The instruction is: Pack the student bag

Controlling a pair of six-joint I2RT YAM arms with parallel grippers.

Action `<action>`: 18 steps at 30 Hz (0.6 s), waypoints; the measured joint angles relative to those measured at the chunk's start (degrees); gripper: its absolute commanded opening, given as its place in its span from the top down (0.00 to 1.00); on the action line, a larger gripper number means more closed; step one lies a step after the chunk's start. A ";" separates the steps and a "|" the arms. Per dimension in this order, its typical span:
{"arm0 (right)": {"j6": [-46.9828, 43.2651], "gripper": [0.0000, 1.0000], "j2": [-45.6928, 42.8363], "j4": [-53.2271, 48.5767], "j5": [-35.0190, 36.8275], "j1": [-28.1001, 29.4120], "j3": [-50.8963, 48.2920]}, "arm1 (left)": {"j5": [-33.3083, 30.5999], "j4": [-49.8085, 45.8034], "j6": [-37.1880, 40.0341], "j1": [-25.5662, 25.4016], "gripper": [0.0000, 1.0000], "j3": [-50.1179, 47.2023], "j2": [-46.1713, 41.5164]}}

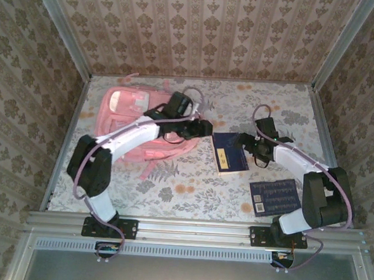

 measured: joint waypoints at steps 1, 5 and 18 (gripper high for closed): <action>0.70 0.01 0.46 1.07 -1.18 -0.33 -0.11 | -0.13 1.25 -1.66 -0.85 0.40 0.00 1.53; 3.52 0.01 1.64 5.20 -5.42 -1.60 -1.53 | -2.56 4.85 -7.91 -3.08 0.38 0.00 8.37; 7.65 0.02 4.04 11.43 -11.41 -2.78 -5.46 | -5.57 8.57 -16.44 -3.96 0.39 4.20 17.59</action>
